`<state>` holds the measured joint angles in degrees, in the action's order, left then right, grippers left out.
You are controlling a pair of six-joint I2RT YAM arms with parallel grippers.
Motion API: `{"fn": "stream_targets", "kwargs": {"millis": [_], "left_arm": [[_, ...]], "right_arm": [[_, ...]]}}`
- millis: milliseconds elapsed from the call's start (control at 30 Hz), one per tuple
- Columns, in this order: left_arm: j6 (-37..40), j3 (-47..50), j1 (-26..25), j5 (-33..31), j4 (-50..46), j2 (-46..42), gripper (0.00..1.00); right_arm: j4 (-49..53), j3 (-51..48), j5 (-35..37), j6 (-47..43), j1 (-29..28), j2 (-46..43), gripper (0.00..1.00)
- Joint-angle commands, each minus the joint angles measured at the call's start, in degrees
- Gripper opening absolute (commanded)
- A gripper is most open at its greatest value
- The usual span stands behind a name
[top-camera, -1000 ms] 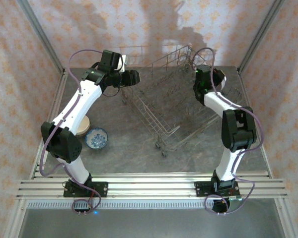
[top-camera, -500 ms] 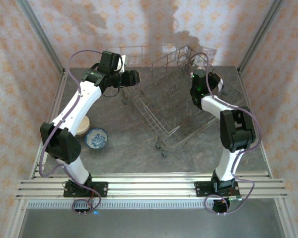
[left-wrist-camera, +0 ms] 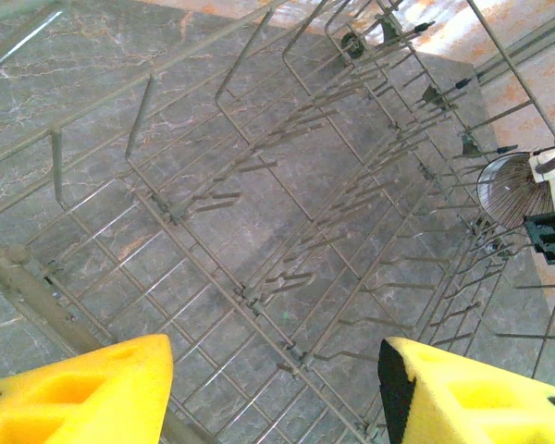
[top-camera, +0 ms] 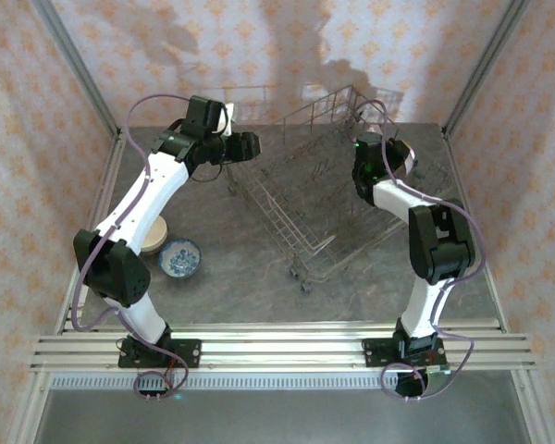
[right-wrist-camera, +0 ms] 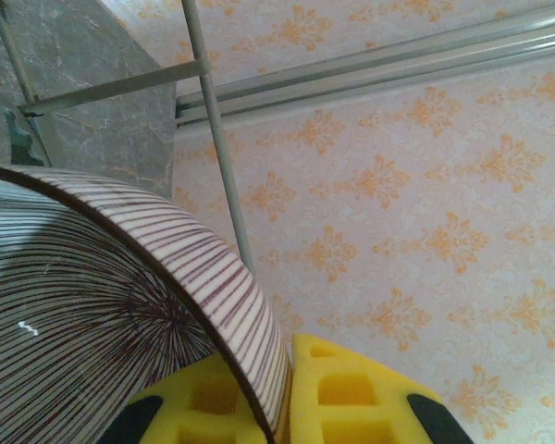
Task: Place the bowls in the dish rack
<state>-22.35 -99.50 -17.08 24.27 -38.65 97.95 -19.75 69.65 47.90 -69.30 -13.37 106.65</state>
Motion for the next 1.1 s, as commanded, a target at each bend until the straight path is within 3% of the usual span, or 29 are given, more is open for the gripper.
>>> {"fn": "stream_targets", "kwargs": {"millis": [0,400,600,1067], "left_arm": [[1.17,1.24,0.54,1.4,0.06,-1.66,0.6],[0.99,0.91,0.56,1.39,0.0,-1.71,0.6],[1.08,0.8,0.59,1.13,-0.41,-1.96,0.6],[0.21,-0.96,0.58,1.35,-0.98,-1.12,0.6]], "right_arm": [[6.91,1.07,2.51,3.79,-0.32,2.02,0.0],[9.89,2.11,3.66,5.69,-0.33,3.92,0.0],[15.03,4.17,3.67,11.08,0.4,4.61,0.0],[21.24,7.43,0.26,16.86,1.75,6.89,0.0]]}}
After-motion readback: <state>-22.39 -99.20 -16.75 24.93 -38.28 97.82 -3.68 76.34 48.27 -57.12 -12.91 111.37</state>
